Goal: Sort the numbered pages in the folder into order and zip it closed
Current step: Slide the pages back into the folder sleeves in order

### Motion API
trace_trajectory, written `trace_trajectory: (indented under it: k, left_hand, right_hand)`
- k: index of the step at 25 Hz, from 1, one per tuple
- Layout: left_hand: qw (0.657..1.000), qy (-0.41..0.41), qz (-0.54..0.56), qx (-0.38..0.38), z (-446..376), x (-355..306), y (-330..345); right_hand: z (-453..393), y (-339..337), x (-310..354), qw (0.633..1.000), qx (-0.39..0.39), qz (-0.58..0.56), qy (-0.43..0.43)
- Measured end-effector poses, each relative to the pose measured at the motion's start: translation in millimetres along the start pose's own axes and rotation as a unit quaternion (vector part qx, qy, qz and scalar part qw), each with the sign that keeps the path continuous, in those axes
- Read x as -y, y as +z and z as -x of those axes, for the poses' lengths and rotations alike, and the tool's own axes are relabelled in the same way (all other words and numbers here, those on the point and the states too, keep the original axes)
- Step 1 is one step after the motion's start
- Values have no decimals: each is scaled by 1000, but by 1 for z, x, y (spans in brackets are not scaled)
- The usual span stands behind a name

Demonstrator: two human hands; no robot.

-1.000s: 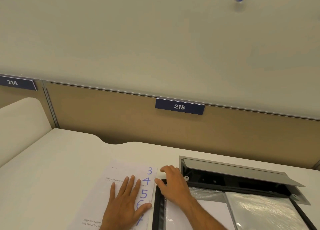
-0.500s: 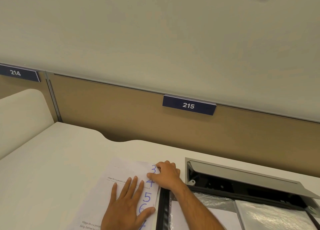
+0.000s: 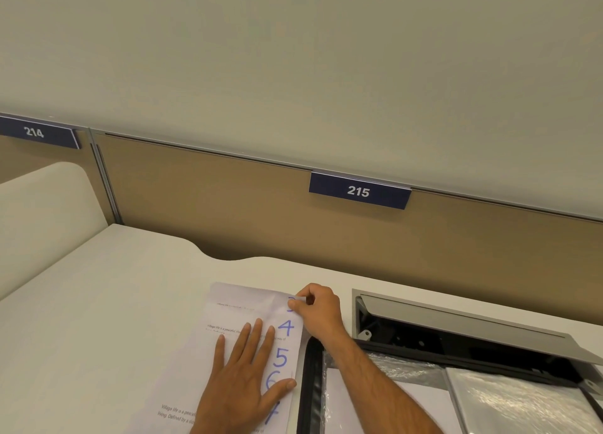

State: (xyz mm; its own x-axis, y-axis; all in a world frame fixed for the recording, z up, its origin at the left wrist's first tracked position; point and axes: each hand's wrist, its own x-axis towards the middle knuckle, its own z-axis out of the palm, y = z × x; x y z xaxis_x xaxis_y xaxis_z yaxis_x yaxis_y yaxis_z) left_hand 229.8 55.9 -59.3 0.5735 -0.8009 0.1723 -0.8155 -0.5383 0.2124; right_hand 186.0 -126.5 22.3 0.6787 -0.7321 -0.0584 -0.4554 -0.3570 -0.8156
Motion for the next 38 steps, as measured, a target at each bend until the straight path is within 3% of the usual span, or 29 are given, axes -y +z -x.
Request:
trace_trajectory:
  k: [11,17,28,32,34,38]
  left_hand:
    - [998,14,-9,55,2,0,-7]
    - [999,12,1,50,3,1,-8]
    - [993,-38,-42,101,-2,-17,-30]
    - [982,-162,71,72,-3,-45,-65]
    - [971,-167,170,11,0,-52,-74]
    - [906,-171,374,-100,21,-73,-99]
  right_hand:
    - [-18,-38,49,993,-73,-26,-91]
    - [-26,-91,93,967,-181,-107,-145]
    - [44,-168,114,940,-114,-192,-257]
    - [82,-191,110,941,-99,-201,-255]
    - [100,-204,107,939,-97,-212,-251]
    - [134,-230,96,941,-83,-223,-242]
